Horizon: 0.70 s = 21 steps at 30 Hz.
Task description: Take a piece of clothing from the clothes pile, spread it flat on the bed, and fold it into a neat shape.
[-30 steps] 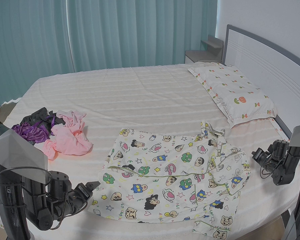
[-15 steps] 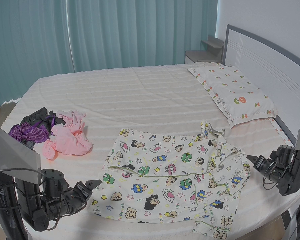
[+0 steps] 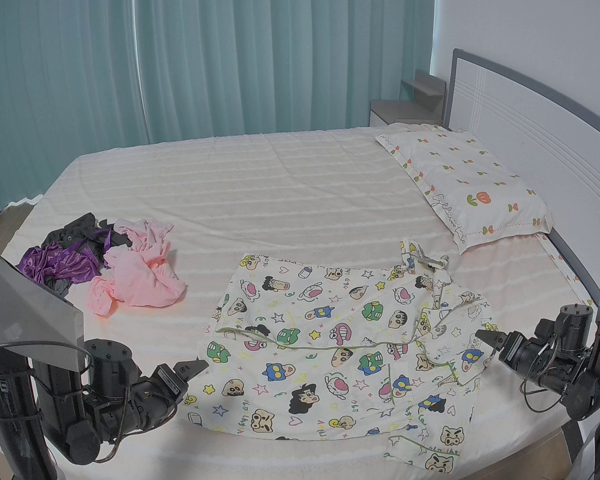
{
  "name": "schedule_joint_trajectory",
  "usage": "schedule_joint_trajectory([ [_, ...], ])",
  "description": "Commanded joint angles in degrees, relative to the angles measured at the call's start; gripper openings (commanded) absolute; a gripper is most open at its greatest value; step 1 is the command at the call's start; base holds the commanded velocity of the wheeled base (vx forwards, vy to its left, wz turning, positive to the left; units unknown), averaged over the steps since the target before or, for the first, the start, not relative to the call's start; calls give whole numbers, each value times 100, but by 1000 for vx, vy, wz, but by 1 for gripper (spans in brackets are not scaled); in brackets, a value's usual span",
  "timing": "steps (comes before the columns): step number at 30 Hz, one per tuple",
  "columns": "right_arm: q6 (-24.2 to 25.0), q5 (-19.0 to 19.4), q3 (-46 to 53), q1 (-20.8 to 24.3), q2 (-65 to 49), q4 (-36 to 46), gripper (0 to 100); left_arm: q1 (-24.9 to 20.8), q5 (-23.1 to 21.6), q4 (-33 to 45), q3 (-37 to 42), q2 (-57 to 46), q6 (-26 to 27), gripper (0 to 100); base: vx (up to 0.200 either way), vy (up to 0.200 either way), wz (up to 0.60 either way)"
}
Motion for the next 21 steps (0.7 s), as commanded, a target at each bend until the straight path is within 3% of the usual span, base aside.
schedule_joint_trajectory([
  [1,-6,-3,112,42,17,-100,100,-104,97,-102,101,101,0,100,-200,0,0],
  [8,-15,-3,112,50,60,-100,100,-157,176,-102,101,127,9,100,-200,0,0],
  [14,11,-20,112,200,122,-100,100,-157,246,-102,101,215,44,100,0,0,0],
  [21,46,-389,112,718,394,85,100,-157,299,-102,-180,637,483,100,0,0,0],
])
